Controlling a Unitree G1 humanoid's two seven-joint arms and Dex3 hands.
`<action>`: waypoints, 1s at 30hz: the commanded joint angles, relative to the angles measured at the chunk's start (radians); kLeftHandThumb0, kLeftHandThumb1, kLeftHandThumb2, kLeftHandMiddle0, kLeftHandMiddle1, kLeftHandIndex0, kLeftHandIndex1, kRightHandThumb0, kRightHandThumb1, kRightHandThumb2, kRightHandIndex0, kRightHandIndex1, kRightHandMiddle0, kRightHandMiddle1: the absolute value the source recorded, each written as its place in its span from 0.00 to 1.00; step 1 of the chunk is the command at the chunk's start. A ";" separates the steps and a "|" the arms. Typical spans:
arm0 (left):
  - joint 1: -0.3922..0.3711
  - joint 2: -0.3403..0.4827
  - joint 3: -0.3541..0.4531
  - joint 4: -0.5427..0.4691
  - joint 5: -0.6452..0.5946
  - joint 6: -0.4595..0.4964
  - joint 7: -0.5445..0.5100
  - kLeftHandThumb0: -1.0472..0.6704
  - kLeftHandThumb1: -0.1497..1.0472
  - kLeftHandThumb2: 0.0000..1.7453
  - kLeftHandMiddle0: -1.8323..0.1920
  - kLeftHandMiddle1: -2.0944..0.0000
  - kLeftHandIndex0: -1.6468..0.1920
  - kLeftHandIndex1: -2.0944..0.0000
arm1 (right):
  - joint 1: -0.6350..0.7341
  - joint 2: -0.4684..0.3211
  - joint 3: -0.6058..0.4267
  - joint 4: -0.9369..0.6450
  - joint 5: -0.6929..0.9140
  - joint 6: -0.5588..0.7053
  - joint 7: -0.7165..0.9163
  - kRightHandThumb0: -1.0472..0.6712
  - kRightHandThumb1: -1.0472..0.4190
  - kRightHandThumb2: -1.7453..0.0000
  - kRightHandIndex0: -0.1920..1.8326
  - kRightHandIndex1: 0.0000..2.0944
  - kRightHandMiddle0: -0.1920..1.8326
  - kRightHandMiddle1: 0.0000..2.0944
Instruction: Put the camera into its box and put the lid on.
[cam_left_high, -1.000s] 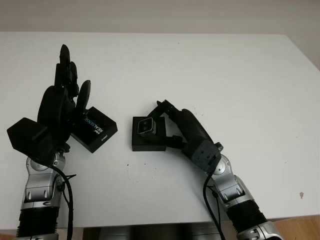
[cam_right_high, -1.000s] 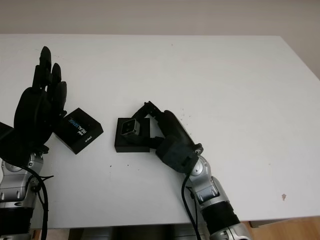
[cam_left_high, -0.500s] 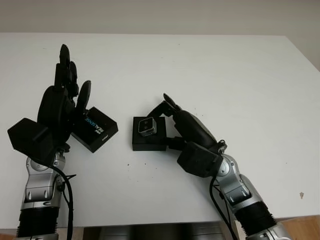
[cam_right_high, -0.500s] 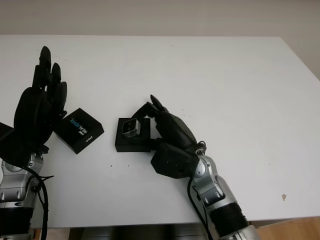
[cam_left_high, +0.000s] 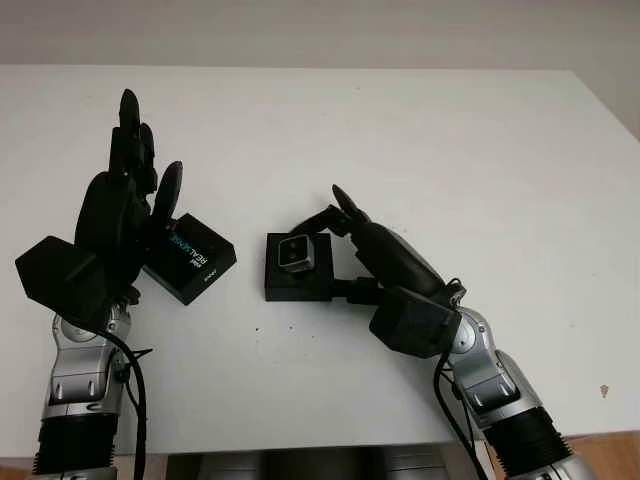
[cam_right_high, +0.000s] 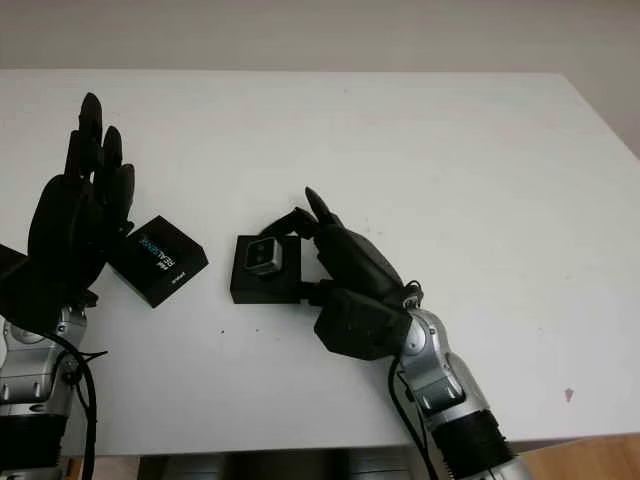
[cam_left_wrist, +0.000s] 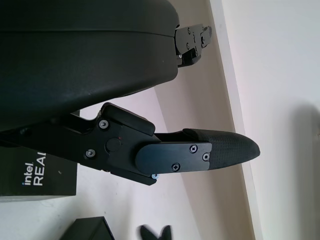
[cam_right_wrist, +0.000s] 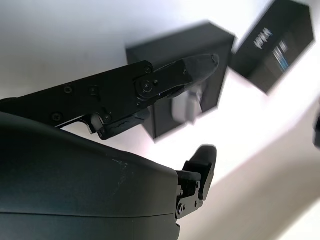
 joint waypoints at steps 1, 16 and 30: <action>-0.010 0.003 0.003 -0.004 -0.006 -0.002 -0.002 0.14 1.00 0.26 1.00 0.99 1.00 0.99 | -0.013 -0.027 -0.037 -0.049 0.021 0.016 0.015 0.29 0.07 0.97 0.03 0.03 0.14 0.19; -0.016 0.003 0.002 0.001 -0.003 -0.010 0.000 0.14 1.00 0.26 1.00 0.99 1.00 1.00 | -0.064 -0.079 -0.135 -0.096 0.063 0.082 0.026 0.30 0.11 0.97 0.10 0.05 0.20 0.22; -0.019 0.004 -0.001 -0.005 -0.003 0.002 0.007 0.14 1.00 0.26 1.00 0.98 1.00 0.99 | -0.014 -0.162 -0.002 -0.135 -0.164 -0.167 -0.024 0.26 0.00 0.75 0.16 0.05 0.10 0.19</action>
